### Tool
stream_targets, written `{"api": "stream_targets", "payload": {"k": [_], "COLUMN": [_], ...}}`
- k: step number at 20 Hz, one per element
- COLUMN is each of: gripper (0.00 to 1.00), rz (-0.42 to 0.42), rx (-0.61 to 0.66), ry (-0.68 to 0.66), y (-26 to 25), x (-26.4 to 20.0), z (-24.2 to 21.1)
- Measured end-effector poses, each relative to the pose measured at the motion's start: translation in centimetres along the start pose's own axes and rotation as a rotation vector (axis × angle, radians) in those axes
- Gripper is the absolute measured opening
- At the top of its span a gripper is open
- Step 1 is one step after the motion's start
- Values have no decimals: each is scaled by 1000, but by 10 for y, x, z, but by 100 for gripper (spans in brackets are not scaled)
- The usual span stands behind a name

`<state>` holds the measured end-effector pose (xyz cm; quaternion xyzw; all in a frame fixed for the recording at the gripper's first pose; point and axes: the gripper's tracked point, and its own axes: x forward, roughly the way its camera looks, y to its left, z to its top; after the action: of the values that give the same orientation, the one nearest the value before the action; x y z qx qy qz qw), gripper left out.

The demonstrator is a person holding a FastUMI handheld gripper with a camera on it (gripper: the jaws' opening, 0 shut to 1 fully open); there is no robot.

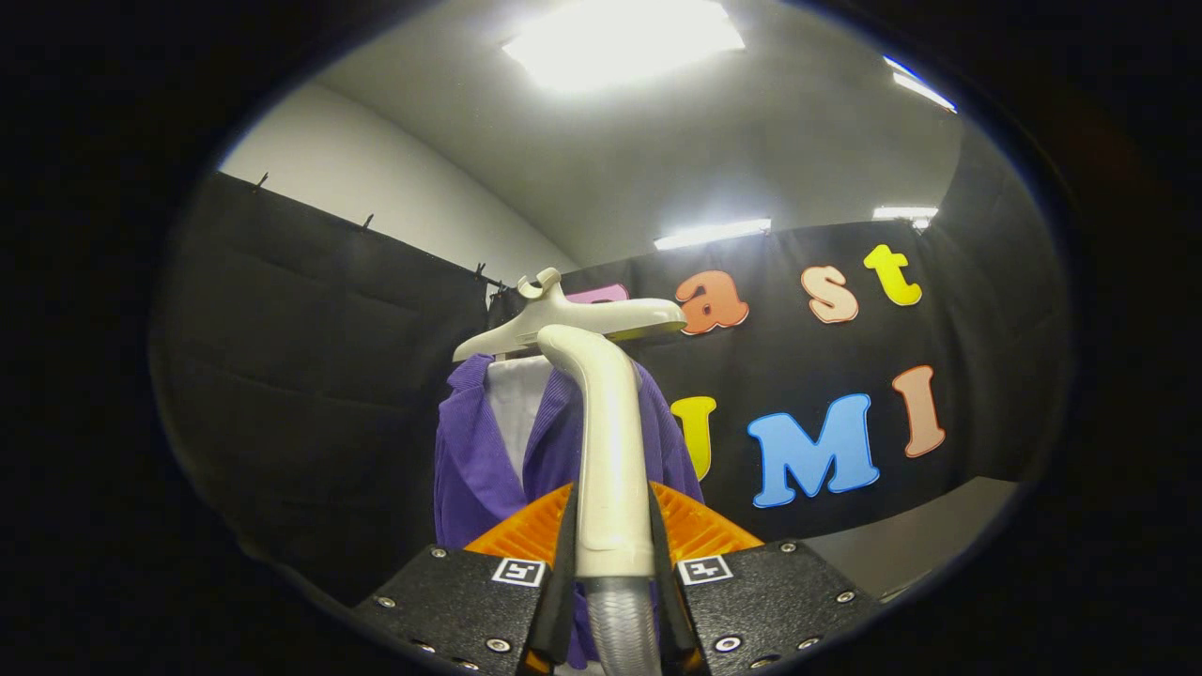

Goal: Iron the clothes twice with a garment steamer, once on the left side and once on the right side.

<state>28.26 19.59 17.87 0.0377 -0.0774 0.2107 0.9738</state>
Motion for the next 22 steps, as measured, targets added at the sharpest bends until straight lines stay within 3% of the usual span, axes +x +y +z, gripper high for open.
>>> {"api": "stream_targets", "payload": {"k": [22], "gripper": [37], "rz": [-80], "rx": [25], "ry": [359], "y": [4], "x": [-107], "z": [-188]}}
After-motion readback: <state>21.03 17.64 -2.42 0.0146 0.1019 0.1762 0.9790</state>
